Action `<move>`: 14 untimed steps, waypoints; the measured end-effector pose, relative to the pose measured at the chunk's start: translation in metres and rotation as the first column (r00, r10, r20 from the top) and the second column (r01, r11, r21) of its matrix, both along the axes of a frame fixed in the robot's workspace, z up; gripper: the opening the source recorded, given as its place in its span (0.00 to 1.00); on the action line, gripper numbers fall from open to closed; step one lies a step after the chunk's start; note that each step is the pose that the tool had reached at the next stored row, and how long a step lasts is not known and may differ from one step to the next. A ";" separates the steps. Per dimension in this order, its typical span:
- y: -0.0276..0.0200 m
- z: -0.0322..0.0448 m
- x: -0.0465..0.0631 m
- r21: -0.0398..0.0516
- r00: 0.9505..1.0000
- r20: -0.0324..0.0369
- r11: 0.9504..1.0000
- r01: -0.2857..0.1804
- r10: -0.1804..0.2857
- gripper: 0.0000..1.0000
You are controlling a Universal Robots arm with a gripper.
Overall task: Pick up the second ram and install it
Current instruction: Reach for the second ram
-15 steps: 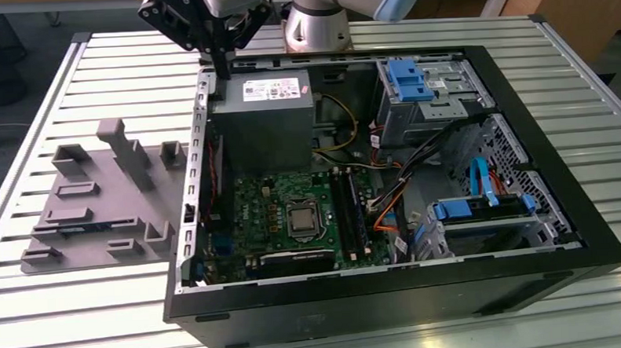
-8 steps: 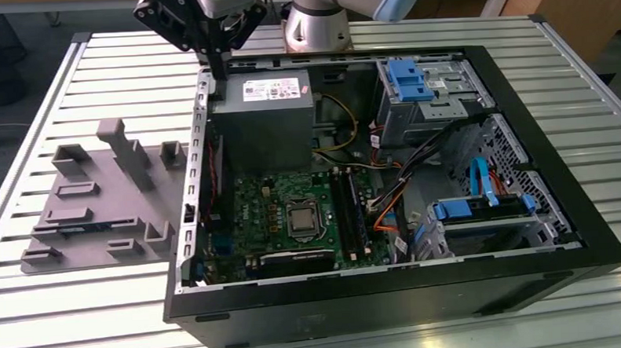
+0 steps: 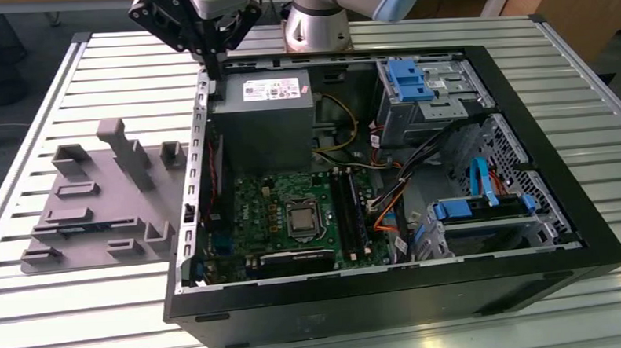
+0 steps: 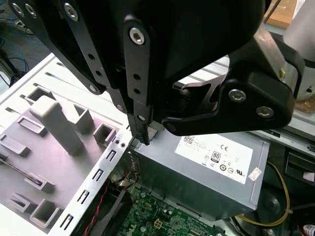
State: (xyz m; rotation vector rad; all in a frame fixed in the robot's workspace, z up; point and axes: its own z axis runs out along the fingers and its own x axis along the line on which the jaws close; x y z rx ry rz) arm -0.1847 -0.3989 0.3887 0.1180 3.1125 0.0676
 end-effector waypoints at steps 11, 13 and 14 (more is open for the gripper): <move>0.0000 -0.0006 -0.007 0.000 1.000 0.000 1.000 0.000 0.000 0.11; 0.0000 -0.0008 -0.008 0.000 1.000 0.000 1.000 0.000 0.000 0.11; 0.0000 -0.0008 -0.009 0.000 1.000 0.000 1.000 0.000 0.000 0.11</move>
